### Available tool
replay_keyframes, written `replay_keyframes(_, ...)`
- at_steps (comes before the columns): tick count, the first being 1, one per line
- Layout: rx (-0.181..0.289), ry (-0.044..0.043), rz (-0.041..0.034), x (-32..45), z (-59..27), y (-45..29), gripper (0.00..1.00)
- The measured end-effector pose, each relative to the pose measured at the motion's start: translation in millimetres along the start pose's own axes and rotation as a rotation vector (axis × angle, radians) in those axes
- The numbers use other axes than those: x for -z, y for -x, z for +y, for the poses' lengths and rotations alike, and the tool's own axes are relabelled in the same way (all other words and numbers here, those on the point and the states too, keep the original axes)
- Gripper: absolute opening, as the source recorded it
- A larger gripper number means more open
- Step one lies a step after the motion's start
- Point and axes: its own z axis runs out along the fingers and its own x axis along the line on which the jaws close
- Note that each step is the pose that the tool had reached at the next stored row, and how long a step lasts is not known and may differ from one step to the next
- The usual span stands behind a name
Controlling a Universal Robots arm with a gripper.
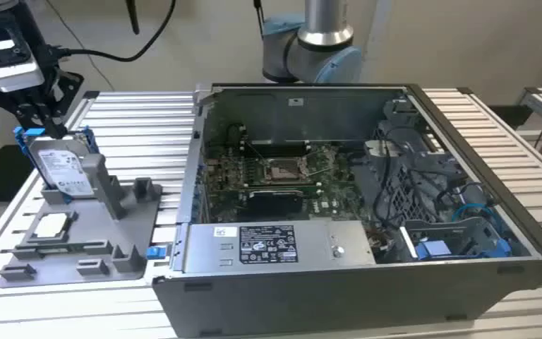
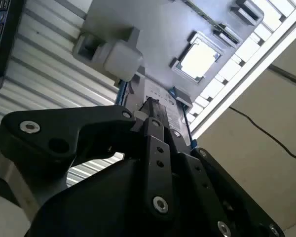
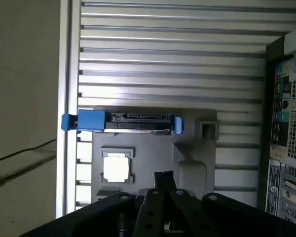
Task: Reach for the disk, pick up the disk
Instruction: 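Reach for the disk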
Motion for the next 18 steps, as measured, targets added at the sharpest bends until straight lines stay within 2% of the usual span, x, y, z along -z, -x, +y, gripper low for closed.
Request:
replay_keyframes(14, 0.000, 0.0000, 0.0000, 0.0, 0.3, 0.0, 0.00)
replay_keyframes(16, 0.000, -0.0001, 0.0001, -0.1, 2.2, 0.0, 0.00)
replay_keyframes(18, 0.000, -0.0001, 0.0000, -0.3, 8.4, 0.2, 0.00)
